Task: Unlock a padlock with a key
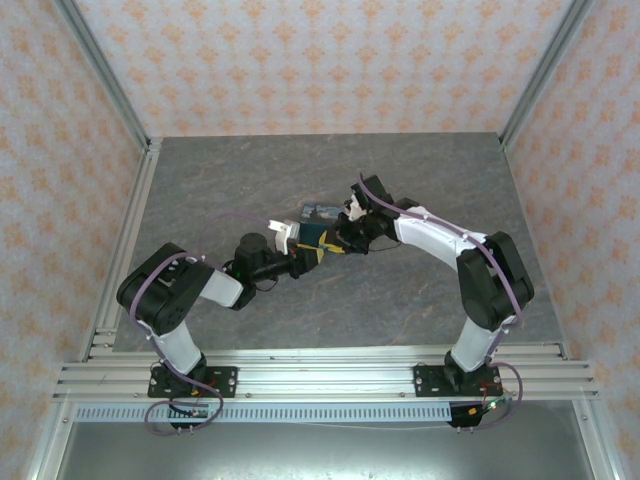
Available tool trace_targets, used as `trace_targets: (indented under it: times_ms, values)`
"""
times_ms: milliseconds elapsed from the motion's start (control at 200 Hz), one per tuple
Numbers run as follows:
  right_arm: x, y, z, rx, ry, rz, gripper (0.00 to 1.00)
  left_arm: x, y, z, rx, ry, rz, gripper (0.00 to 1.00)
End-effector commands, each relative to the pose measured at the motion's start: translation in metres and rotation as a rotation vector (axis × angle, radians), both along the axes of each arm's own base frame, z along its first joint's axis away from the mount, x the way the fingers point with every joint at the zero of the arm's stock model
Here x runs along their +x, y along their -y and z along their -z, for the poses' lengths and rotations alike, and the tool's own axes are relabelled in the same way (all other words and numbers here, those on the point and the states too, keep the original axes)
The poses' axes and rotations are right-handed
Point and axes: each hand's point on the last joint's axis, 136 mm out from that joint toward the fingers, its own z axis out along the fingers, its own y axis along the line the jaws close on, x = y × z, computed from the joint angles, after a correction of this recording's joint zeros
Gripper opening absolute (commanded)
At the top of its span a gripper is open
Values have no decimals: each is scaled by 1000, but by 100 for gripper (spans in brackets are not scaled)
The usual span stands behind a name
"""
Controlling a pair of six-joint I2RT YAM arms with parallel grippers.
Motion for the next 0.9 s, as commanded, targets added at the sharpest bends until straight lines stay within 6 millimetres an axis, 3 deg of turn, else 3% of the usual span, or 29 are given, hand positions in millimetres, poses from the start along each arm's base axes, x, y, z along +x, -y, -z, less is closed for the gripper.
trace_targets:
  times_ms: [0, 210, 295, 470, 706, 896]
  values:
    - [-1, -3, -26, 41, 48, -17, 0, 0, -3, -1, 9, 23, -6, 20]
    - [-1, -4, -26, 44, 47, -15, 0, 0, -4, 0, 9, 21, -6, 10]
    - [-1, -4, -26, 45, 45, -14, 0, 0, -4, 1, 11, 18, -6, 12]
    - [0, -4, -27, 47, 47, -13, 0, -2, -7, 5, 21, 13, -16, 23]
    - [-2, -4, -25, 44, 44, -14, 0, -5, -10, 10, 33, 6, -25, 21]
    - [-3, -3, -24, 45, 39, -16, 0, -2, -7, 3, 16, 19, -19, 20]
